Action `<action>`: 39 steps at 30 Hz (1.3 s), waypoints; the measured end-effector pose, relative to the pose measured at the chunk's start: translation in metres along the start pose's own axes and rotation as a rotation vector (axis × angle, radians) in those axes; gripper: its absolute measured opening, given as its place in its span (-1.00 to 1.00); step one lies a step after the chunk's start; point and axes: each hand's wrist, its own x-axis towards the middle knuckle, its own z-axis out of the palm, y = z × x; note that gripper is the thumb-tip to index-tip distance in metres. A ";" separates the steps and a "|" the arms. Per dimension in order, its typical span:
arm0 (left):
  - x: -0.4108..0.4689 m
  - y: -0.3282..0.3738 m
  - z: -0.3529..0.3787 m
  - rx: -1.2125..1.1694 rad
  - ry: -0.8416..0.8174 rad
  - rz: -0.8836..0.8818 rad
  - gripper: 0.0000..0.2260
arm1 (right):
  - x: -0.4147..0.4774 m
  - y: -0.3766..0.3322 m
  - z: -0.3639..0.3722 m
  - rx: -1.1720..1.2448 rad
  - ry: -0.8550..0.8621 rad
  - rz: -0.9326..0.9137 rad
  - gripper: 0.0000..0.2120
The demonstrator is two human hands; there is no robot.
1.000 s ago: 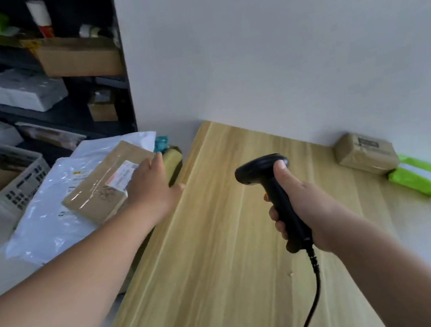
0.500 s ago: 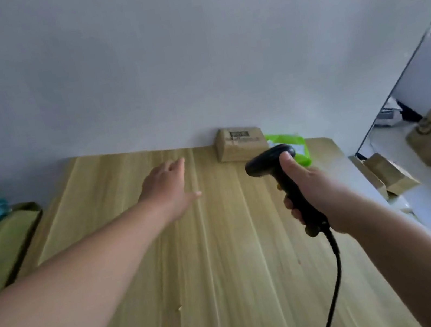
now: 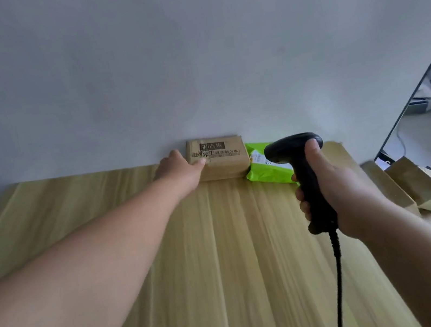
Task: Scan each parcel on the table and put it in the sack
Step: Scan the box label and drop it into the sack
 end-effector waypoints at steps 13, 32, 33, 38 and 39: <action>0.101 -0.002 0.078 -0.361 0.093 -0.312 -0.41 | 0.075 0.052 0.018 0.173 -0.107 0.117 -0.31; 0.031 -0.056 0.058 -0.560 -0.276 0.027 -0.06 | 0.049 0.047 0.027 0.235 -0.099 0.057 -0.31; 0.031 -0.053 0.060 -0.581 -0.262 0.025 -0.25 | 0.048 0.049 0.027 0.236 -0.091 0.069 -0.32; 0.011 -0.044 0.069 -0.649 -0.229 0.085 -0.58 | 0.043 0.056 0.025 0.235 -0.069 0.092 -0.31; 0.005 -0.044 0.070 -0.602 -0.223 0.110 -0.56 | 0.041 0.058 0.024 0.235 -0.065 0.095 -0.29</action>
